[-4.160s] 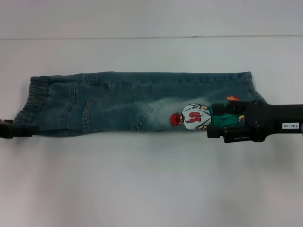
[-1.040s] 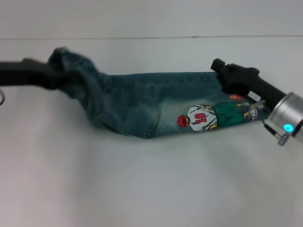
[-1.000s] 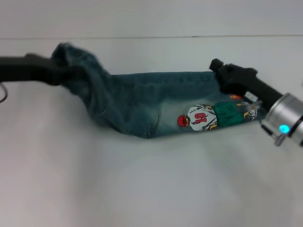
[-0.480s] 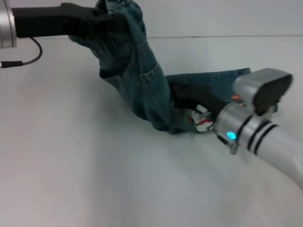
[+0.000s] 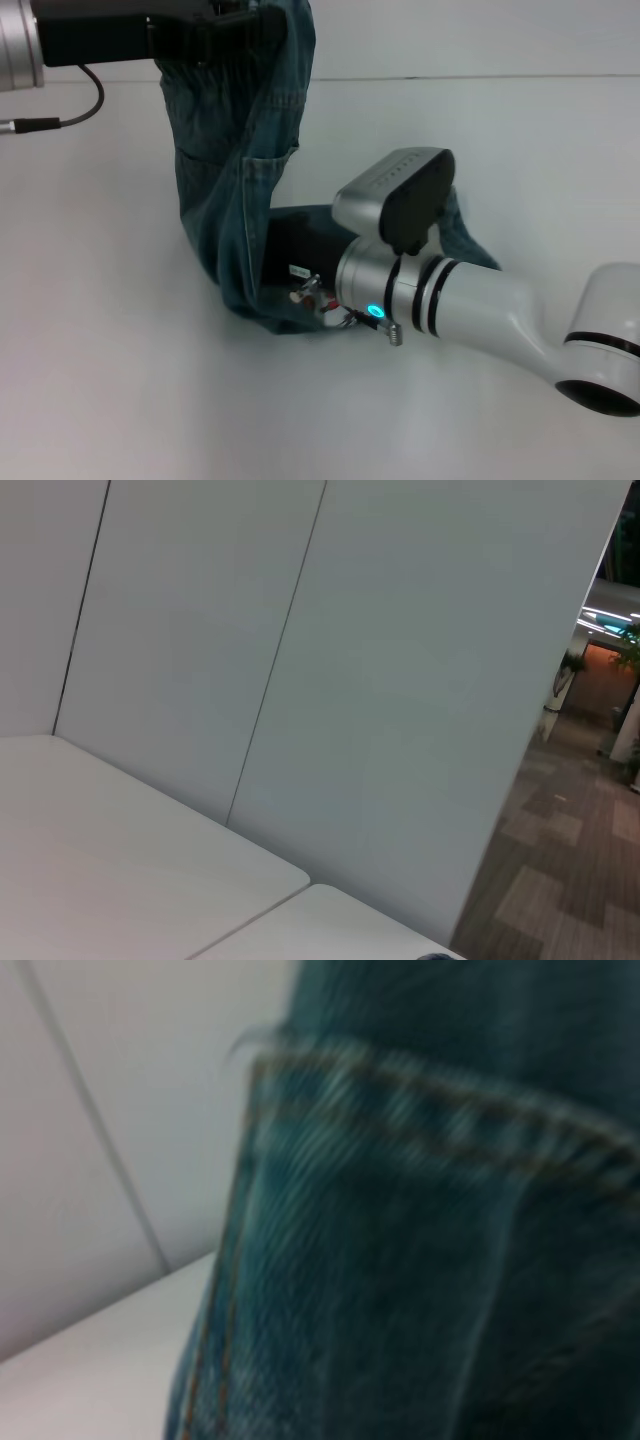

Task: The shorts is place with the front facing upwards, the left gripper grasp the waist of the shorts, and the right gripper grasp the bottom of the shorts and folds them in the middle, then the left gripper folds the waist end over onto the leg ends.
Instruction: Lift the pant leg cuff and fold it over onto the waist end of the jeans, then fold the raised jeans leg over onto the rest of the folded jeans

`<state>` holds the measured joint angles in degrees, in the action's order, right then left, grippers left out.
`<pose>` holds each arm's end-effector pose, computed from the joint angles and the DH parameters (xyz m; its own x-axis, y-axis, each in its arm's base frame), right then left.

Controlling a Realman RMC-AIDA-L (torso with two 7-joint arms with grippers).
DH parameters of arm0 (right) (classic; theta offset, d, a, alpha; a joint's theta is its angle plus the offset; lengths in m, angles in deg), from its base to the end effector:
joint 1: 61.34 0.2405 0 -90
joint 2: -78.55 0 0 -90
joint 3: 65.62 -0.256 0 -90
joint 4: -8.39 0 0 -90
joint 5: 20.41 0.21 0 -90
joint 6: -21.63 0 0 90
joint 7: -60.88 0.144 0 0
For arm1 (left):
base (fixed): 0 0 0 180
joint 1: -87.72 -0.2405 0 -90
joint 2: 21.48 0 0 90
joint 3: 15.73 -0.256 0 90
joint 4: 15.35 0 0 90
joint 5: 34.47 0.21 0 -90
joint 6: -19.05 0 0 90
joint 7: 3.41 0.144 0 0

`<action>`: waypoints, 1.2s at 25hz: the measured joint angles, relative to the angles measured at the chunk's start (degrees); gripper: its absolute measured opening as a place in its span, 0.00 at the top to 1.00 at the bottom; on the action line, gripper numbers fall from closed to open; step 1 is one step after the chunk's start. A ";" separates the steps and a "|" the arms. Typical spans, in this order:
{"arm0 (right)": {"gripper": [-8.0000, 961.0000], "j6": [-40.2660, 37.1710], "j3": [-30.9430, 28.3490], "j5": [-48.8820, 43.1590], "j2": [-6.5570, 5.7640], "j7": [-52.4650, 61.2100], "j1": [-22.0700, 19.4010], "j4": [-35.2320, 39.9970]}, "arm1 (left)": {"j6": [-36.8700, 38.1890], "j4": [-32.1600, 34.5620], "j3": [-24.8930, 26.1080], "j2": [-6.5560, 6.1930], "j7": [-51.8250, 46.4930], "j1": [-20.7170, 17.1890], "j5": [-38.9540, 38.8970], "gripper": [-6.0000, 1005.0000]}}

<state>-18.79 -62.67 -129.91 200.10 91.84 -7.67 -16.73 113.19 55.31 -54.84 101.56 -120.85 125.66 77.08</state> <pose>0.1525 0.3415 -0.1813 0.7147 -0.3965 -0.5762 -0.6118 -0.7537 -0.2401 -0.1366 0.3746 0.0782 0.7119 0.3585 0.6039 0.5208 -0.8464 -0.1114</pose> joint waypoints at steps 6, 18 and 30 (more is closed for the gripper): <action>0.98 2.16 -4.04 -6.16 -0.29 1.08 -1.48 -0.61 | -0.28 -0.72 0.01 -0.25 0.39 -0.56 0.33 0.86; 0.98 -19.39 -8.12 -6.01 -1.44 14.25 -14.87 15.50 | -0.50 -6.21 -3.53 -1.32 2.73 -0.76 0.59 0.86; 0.98 -39.04 -21.27 4.19 -1.91 23.01 -20.51 23.85 | -12.92 -19.60 -18.88 0.84 7.91 5.09 0.49 0.86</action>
<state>-57.83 -83.94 -125.73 198.19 114.85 -28.18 7.12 100.27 35.71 -73.72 102.40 -112.94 130.76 77.57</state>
